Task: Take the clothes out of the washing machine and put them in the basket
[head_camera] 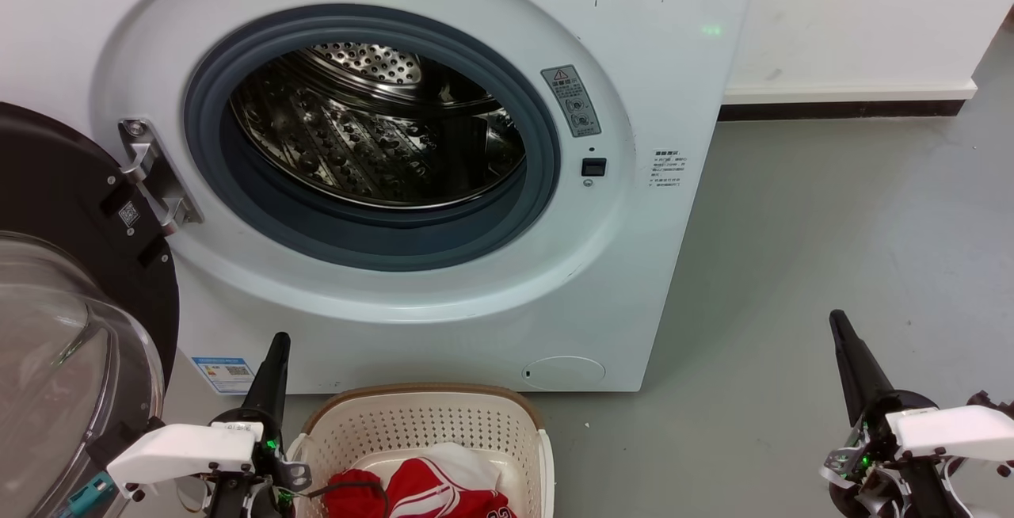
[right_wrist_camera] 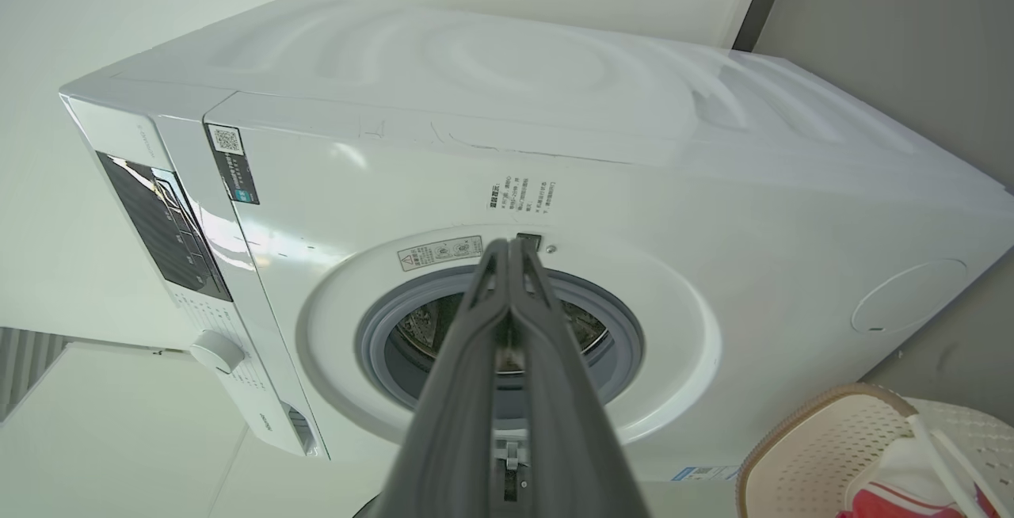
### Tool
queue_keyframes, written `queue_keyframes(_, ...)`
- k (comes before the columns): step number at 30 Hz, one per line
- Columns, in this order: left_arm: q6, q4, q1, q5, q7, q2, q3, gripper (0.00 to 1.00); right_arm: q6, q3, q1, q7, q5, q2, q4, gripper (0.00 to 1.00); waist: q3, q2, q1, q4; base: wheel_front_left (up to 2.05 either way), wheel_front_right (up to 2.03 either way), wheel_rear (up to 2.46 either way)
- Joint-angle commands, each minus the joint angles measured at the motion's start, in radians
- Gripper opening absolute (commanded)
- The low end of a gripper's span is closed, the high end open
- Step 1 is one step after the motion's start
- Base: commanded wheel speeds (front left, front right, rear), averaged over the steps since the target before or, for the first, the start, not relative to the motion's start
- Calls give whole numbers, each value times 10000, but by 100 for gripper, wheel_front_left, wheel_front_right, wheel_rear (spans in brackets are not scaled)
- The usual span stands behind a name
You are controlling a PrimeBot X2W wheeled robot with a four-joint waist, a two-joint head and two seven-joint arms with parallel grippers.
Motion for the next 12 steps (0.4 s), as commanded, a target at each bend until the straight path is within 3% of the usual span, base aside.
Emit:
queue_keyframes(1, -61, 17, -163, -170, 61, -24, 58, 0, -2, -36, -191, 52, 205, 12, 15, 0, 7, 0, 0, 3, 0, 0, 0)
queue_keyframes(12, -226, 111, -266, -868, 227, -141, 215, 0, -3, -169, -317, 163, 1020, 39, 168, 0, 69, 0, -1, 27, 0, 0, 0)
